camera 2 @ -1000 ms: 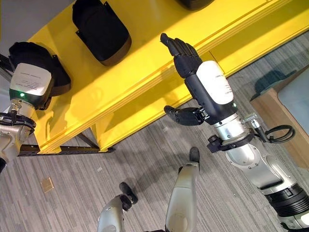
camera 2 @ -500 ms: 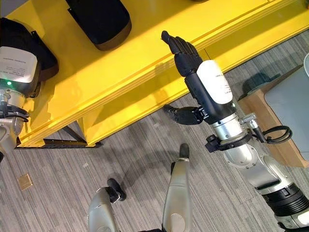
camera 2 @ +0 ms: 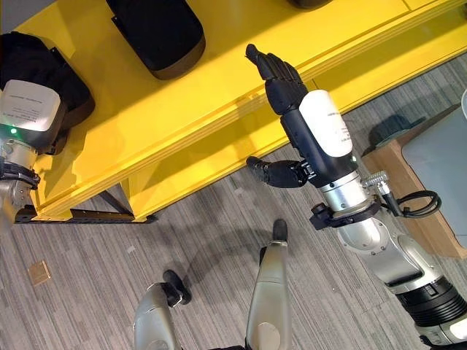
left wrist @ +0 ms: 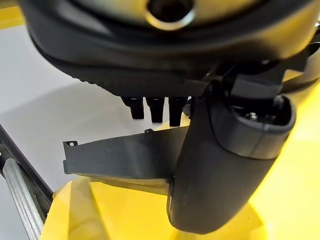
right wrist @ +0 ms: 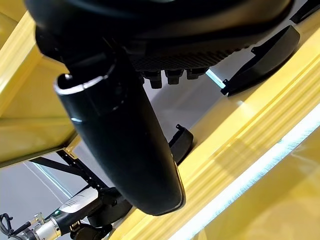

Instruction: Move parts from the plastic box to the shelf.

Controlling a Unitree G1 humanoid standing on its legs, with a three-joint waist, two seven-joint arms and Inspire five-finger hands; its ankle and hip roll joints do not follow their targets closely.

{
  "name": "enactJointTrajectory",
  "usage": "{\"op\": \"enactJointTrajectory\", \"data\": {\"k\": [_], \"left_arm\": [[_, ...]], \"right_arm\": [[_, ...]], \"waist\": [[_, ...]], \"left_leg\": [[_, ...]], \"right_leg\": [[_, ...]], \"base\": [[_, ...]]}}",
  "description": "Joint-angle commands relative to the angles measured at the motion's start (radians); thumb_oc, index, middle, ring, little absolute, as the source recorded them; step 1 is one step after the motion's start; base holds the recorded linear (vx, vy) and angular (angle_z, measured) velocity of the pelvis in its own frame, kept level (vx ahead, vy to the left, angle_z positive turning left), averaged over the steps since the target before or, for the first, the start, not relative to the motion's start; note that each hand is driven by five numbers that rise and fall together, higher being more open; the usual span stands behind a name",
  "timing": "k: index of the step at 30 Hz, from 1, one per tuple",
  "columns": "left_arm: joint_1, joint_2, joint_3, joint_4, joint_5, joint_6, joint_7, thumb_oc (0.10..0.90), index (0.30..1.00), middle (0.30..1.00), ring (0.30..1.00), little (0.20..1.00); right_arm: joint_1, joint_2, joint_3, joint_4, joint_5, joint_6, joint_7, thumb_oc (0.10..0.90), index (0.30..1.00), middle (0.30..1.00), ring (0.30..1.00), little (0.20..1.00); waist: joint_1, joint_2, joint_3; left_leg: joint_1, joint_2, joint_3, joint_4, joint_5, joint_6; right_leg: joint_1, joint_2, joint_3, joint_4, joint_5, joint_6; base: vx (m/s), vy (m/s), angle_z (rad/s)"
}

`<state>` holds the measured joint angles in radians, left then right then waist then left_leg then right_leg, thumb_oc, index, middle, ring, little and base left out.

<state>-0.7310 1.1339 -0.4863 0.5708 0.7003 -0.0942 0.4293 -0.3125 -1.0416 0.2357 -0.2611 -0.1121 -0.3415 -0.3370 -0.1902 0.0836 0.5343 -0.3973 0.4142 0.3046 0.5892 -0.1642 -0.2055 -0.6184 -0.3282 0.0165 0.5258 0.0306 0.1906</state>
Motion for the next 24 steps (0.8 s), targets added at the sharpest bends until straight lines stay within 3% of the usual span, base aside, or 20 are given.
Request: {"op": "enactJointTrajectory", "data": {"k": [1,9,19,24], "left_arm": [[0.021,0.129,0.055,-0.027,-0.013,-0.058,-0.035,0.9,1.0,1.0,1.0,1.0],[0.002,0.164,0.026,-0.053,-0.048,-0.063,-0.07,0.9,1.0,1.0,1.0,1.0],[-0.002,0.189,0.019,-0.064,0.039,0.095,-0.068,0.9,1.0,1.0,1.0,1.0],[-0.029,0.201,-0.021,-0.053,0.1,0.102,-0.069,0.9,1.0,1.0,1.0,1.0]], "right_arm": [[-0.074,0.009,-0.085,-0.134,0.06,-0.068,-0.058,0.9,1.0,1.0,1.0,1.0],[-0.063,-0.021,-0.09,-0.136,0.08,-0.074,-0.055,0.9,1.0,1.0,1.0,1.0],[-0.071,-0.038,-0.079,-0.137,0.085,-0.053,-0.067,0.9,1.0,1.0,1.0,1.0],[-0.075,-0.038,-0.066,-0.136,0.087,-0.054,-0.079,0.9,1.0,1.0,1.0,1.0]], "waist": [[-0.005,-0.034,-0.014],[-0.011,-0.026,-0.017],[-0.01,-0.019,-0.021],[-0.012,-0.021,-0.02]], "left_leg": [[-0.049,-0.055,-0.06,-0.055,0.058,0.058],[-0.03,-0.058,-0.048,-0.07,0.061,0.059],[-0.019,-0.063,-0.042,-0.082,0.066,0.058],[-0.02,-0.06,-0.039,-0.078,0.064,0.059]], "right_leg": [[0.105,0.0,-0.048,0.048,-0.155,-0.032],[0.118,-0.004,-0.05,0.038,-0.154,-0.032],[0.127,-0.01,-0.054,0.028,-0.153,-0.032],[0.128,-0.009,-0.057,0.026,-0.152,-0.031]], "base": [[0.0,0.0,0.0],[0.0,0.0,0.0],[0.0,0.0,0.0],[0.0,0.0,0.0]]}}
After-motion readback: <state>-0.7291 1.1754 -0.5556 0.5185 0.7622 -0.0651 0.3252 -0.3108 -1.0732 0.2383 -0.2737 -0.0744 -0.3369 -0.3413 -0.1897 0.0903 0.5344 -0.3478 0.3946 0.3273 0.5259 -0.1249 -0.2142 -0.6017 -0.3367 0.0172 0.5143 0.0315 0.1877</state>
